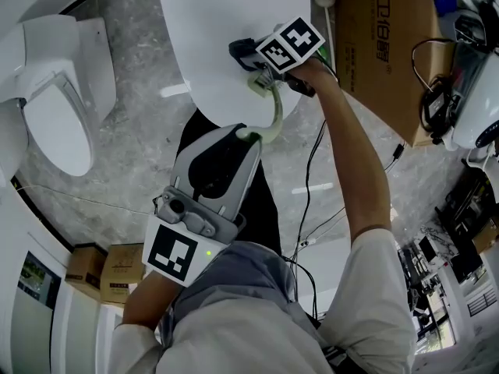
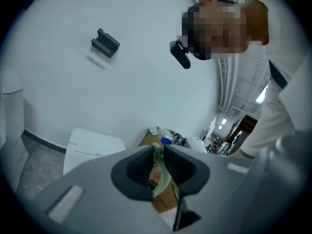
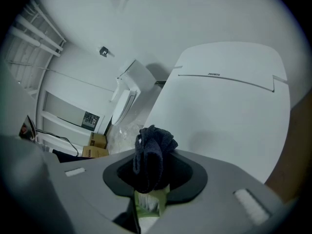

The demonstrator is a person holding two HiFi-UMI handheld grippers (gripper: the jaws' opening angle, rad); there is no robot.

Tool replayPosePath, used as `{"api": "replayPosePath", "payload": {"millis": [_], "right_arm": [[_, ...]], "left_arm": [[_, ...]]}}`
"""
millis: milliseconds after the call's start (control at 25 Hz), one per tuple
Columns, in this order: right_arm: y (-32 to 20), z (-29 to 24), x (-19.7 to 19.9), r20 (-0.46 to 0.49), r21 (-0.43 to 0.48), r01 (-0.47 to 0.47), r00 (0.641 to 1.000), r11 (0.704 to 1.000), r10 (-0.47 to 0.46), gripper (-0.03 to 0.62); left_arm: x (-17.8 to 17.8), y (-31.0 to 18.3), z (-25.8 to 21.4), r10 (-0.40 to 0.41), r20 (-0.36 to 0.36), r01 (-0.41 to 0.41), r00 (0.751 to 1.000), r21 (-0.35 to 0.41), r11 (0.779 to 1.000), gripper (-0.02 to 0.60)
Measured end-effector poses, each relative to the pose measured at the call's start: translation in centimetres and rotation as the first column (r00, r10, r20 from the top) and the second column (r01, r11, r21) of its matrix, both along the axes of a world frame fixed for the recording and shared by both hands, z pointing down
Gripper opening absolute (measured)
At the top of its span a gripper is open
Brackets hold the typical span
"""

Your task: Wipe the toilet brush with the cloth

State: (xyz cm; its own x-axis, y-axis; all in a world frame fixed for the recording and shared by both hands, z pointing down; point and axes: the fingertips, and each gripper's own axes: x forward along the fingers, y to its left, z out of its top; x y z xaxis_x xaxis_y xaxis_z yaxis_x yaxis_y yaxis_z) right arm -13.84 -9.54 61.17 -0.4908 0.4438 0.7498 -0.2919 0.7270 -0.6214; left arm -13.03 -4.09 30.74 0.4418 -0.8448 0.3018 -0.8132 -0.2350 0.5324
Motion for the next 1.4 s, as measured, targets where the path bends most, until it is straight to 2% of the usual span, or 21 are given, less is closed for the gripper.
{"api": "replayPosePath", "payload": {"millis": [200, 320, 880, 1400], "right_arm": [[-0.3, 1.1, 0.0, -0.040, 0.022, 0.025, 0.999, 0.999, -0.024, 0.101], [-0.5, 1.5, 0.1, -0.049, 0.018, 0.008, 0.999, 1.000, -0.007, 0.101], [-2.5, 2.7, 1.1, -0.049, 0.015, -0.167, 0.985, 0.986, 0.168, 0.101], [-4.2, 3.7, 2.6, -0.043, 0.017, -0.335, 0.941, 0.942, 0.336, 0.103]], "left_arm": [[0.0, 0.0, 0.0, -0.003, 0.000, 0.003, 1.000, -0.003, 1.000, 0.000], [0.0, 0.0, 0.0, -0.001, 0.001, 0.001, 1.000, -0.006, 1.000, 0.000], [0.0, -0.1, 0.0, 0.001, 0.006, -0.001, 1.000, -0.005, 1.000, 0.000], [-0.2, 0.0, 0.1, -0.017, 0.013, 0.017, 1.000, -0.005, 1.000, 0.000]]}}
